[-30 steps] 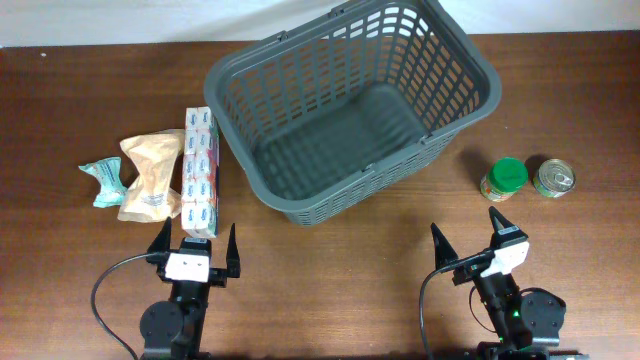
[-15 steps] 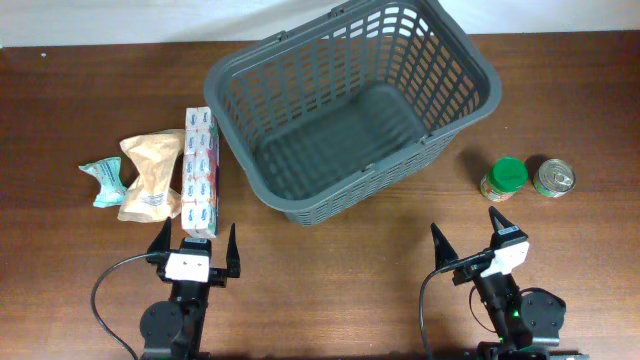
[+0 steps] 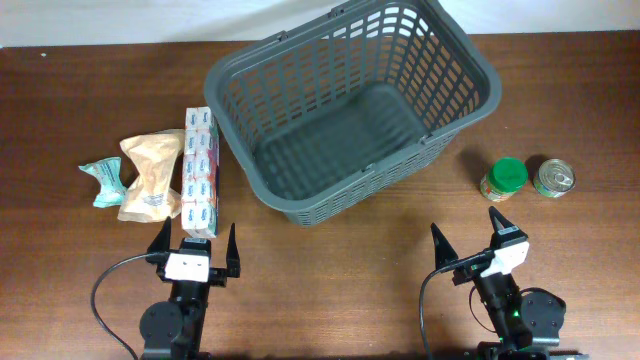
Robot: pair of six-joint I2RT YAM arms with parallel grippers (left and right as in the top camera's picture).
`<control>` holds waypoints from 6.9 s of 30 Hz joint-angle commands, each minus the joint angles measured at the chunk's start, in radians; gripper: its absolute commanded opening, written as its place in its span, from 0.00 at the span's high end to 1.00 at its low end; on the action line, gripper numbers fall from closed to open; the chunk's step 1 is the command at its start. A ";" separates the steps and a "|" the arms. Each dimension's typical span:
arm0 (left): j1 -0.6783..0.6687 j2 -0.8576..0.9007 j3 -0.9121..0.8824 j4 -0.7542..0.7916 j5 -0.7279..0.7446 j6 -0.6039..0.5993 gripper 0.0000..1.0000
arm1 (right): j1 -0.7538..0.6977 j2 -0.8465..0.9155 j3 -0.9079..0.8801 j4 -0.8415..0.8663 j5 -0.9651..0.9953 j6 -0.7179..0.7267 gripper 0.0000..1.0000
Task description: Pack container
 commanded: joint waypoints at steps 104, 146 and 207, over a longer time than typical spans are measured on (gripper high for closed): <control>-0.713 1.616 1.814 -1.570 0.149 0.157 0.98 | 0.140 1.764 2.033 -1.223 0.253 0.091 0.96; -0.617 1.668 1.759 -1.398 -0.206 0.100 0.98 | 0.140 1.764 1.897 -1.299 0.252 0.083 0.96; 0.103 1.688 2.027 -1.300 -0.272 -0.012 0.88 | -0.092 2.119 2.266 -1.117 -0.141 0.150 0.96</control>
